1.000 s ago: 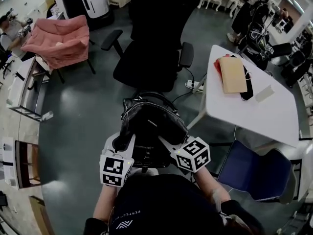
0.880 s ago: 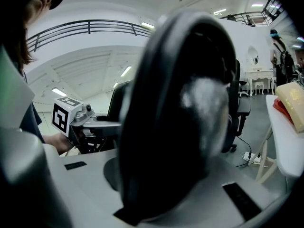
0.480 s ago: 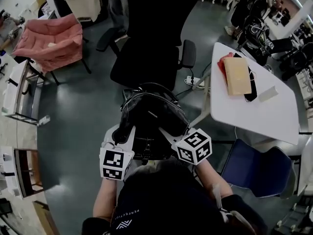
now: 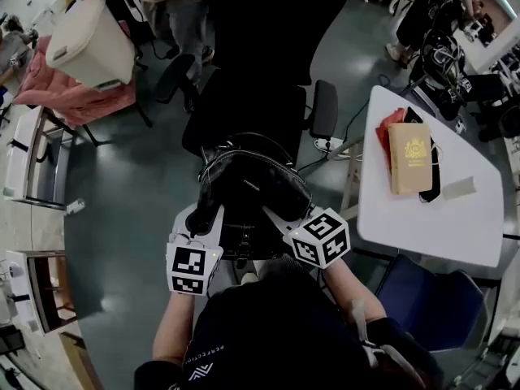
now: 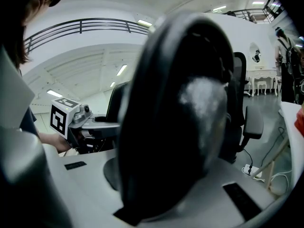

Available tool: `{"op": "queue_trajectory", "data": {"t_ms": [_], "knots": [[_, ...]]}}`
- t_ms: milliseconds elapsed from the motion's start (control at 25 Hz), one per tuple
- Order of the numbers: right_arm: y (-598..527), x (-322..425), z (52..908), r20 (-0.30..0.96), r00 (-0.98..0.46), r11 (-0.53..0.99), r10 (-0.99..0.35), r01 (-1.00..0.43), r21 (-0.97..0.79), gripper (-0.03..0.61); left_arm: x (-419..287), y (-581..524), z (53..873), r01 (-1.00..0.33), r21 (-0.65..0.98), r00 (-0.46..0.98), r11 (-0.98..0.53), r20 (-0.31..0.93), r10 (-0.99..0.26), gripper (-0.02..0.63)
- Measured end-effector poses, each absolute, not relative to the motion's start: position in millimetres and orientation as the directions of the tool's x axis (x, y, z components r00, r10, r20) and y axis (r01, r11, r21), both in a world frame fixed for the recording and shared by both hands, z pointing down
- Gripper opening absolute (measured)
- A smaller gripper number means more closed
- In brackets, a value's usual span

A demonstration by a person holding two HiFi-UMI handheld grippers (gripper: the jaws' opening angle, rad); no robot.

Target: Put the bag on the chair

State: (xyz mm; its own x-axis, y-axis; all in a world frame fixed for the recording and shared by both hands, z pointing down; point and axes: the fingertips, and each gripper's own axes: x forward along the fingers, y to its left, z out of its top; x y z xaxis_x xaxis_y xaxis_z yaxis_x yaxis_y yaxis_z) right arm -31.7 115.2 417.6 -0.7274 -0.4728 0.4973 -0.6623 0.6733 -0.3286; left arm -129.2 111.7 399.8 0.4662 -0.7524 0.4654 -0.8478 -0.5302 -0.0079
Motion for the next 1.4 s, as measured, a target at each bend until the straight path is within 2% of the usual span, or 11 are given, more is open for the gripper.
{"op": "queue_trajectory", "data": {"t_ms": [720, 1400], "knots": [[-89, -20, 451, 0.526, -0.76, 0.693, -0.382, -0.612, -0.381, 0.046, -118, -87, 435, -0.882, 0.02, 0.411, -0.471, 0.521, -0.748, 0.091], [-197, -18, 529, 0.572, -0.73, 0.644, -0.374, -0.648, -0.406, 0.052, -118, -196, 510, -0.902, 0.02, 0.357, -0.43, 0.595, -0.72, 0.11]]}}
